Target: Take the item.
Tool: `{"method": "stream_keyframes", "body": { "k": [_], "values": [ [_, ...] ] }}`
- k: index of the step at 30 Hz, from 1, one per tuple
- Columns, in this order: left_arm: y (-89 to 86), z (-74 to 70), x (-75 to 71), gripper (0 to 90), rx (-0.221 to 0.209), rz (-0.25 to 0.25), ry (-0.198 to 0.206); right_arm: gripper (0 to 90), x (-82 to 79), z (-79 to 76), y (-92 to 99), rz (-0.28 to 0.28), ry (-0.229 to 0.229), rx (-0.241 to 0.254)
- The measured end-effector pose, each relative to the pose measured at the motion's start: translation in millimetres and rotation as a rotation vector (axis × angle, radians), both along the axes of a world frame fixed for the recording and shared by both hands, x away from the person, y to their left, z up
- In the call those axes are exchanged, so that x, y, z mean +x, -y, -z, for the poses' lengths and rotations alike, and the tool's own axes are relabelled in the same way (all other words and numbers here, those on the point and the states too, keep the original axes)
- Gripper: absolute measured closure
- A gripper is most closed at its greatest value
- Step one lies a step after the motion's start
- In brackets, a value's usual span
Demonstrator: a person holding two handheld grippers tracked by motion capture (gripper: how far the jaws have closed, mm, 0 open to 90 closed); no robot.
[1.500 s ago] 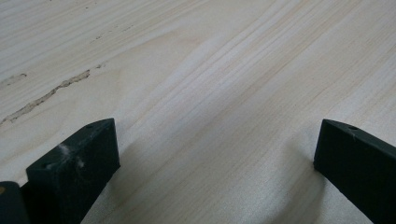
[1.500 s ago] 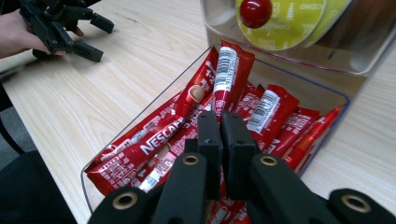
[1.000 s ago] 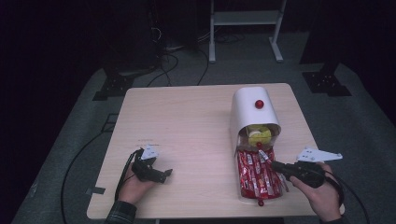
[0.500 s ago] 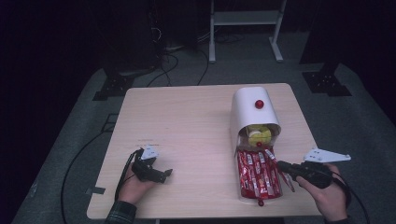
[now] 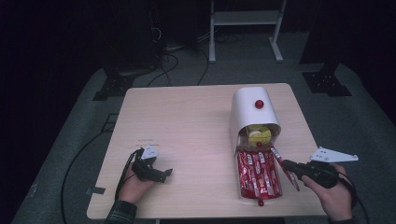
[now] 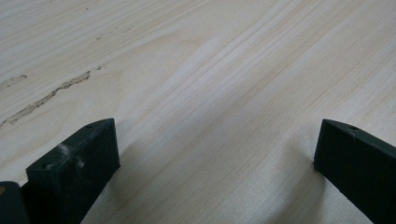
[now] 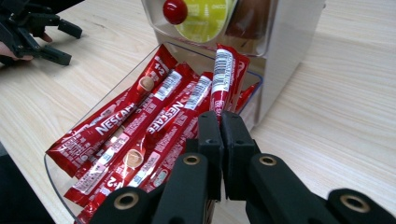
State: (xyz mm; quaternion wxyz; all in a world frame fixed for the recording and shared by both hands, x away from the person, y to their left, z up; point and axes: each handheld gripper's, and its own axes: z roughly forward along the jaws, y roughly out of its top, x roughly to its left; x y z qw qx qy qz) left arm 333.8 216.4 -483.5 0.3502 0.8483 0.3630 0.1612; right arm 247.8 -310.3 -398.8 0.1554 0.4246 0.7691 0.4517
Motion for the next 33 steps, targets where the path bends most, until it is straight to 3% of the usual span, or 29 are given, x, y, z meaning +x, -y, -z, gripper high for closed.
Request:
{"method": "stream_keyframes", "body": {
  "k": [18,33],
  "values": [
    [0.6,0.2,0.7,0.0,-0.003,-0.001,0.001,86.8,3.3,1.9,19.6,0.078,0.017,0.008],
    [0.6,0.2,0.7,0.0,-0.003,-0.001,0.001,86.8,23.3,17.7,24.3,0.111,0.009,0.000]
  ]
}}
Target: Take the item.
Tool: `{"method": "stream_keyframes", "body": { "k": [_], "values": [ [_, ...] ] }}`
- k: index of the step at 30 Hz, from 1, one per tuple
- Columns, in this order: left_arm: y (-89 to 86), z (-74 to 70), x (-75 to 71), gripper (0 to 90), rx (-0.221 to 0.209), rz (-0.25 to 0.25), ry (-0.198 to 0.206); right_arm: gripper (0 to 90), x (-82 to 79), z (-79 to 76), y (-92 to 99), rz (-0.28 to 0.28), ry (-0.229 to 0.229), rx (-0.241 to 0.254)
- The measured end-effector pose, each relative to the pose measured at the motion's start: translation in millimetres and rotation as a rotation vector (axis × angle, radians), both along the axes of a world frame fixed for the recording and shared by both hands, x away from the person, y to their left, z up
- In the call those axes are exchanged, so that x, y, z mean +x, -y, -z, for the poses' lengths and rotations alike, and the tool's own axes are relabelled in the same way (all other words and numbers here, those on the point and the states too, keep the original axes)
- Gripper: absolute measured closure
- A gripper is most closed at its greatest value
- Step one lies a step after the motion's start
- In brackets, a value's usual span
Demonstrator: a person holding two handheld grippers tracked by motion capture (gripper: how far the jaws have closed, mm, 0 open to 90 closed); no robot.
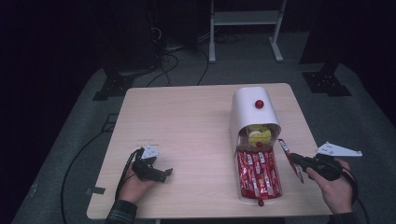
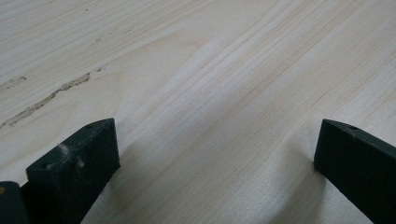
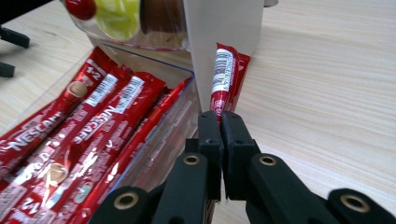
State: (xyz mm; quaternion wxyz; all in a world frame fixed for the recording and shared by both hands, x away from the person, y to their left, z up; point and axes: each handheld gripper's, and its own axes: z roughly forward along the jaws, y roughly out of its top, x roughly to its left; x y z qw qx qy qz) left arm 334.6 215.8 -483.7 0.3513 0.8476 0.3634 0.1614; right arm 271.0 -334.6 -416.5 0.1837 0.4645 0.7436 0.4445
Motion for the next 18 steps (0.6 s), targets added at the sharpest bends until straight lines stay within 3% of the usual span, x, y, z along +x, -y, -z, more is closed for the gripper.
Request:
{"method": "stream_keyframes", "body": {
  "k": [18],
  "values": [
    [0.2,0.1,0.0,0.0,-0.003,-0.001,0.002,86.8,20.3,19.1,-2.4,0.031,-0.042,-0.021]
  ]
}}
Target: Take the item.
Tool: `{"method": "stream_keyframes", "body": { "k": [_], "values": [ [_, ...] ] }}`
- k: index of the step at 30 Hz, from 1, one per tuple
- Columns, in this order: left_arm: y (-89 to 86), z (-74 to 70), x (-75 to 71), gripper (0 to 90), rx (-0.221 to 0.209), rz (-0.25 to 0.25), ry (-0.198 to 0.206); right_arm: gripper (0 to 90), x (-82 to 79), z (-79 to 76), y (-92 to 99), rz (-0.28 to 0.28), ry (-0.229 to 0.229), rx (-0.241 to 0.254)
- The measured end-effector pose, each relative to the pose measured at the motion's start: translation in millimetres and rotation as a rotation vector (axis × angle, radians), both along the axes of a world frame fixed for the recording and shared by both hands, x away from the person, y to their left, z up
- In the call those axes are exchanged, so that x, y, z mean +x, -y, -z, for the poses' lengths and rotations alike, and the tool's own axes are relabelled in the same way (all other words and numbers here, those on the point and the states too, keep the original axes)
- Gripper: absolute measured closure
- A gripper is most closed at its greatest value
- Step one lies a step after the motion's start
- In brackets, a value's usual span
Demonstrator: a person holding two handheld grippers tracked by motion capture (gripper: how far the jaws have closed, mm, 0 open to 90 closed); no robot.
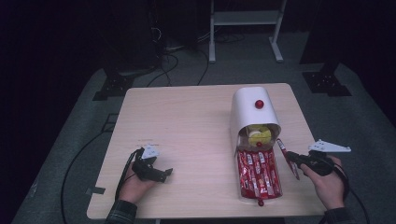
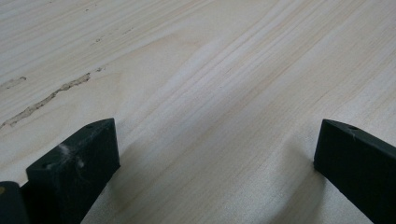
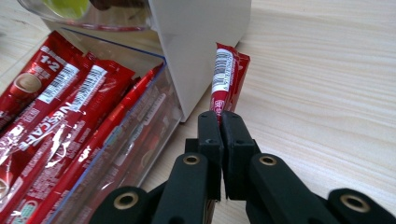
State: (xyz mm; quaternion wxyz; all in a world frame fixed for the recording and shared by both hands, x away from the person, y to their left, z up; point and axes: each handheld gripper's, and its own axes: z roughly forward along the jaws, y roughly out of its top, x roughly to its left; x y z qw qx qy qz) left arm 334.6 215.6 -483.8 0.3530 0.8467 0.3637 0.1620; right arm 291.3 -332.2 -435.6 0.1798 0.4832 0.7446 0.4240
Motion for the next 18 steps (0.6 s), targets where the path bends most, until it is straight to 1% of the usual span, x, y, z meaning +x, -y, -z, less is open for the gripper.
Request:
{"method": "stream_keyframes", "body": {
  "k": [6,7,10,18],
  "values": [
    [0.0,0.0,0.0,0.0,0.000,0.000,0.000,86.7,3.6,7.8,-0.2,0.005,-0.021,-0.016],
    [0.1,0.0,-0.1,0.0,-0.002,-0.002,-0.001,86.8,3.9,9.2,-0.8,0.006,-0.031,-0.016],
    [0.0,0.0,0.0,0.0,0.000,0.000,0.000,86.7,5.5,13.9,-3.6,0.000,-0.052,-0.031],
    [0.0,0.0,0.0,0.0,0.000,0.000,0.000,86.7,8.8,25.0,-9.7,-0.016,-0.089,-0.066]
  ]
}}
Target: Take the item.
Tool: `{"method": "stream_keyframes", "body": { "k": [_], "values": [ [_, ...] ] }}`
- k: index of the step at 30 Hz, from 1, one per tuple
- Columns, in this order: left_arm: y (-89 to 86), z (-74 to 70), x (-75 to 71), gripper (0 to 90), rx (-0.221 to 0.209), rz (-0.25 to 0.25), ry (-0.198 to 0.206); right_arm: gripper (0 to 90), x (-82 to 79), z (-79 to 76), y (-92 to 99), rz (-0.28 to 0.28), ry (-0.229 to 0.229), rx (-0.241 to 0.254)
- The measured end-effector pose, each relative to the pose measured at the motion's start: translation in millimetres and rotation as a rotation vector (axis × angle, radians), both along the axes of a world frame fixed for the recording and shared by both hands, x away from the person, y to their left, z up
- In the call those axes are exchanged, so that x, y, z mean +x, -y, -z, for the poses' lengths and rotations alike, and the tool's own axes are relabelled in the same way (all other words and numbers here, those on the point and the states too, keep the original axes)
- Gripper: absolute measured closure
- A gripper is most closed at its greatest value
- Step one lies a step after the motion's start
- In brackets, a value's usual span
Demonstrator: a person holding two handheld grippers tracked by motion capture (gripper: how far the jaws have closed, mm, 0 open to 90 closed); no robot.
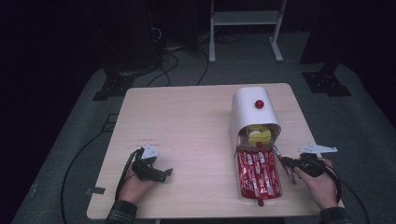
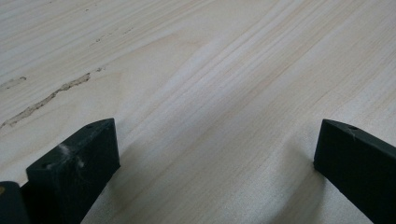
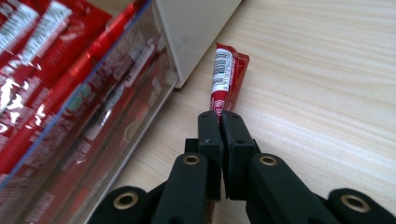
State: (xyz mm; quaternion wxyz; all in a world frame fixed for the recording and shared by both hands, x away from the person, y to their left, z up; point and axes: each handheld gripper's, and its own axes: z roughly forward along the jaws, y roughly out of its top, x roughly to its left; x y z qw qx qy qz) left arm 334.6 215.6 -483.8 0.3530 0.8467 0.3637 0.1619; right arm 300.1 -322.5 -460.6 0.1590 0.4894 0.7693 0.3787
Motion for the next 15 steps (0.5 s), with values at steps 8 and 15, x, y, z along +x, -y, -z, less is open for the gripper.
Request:
{"method": "stream_keyframes", "body": {
  "k": [8,15],
  "values": [
    [0.1,0.0,-0.2,0.0,-0.001,-0.001,-0.001,86.5,1.1,5.6,-5.0,-0.014,-0.018,-0.023],
    [0.0,0.0,-0.1,0.0,0.000,0.000,0.000,79.0,2.3,8.9,-4.7,-0.015,-0.028,-0.013]
  ]
}}
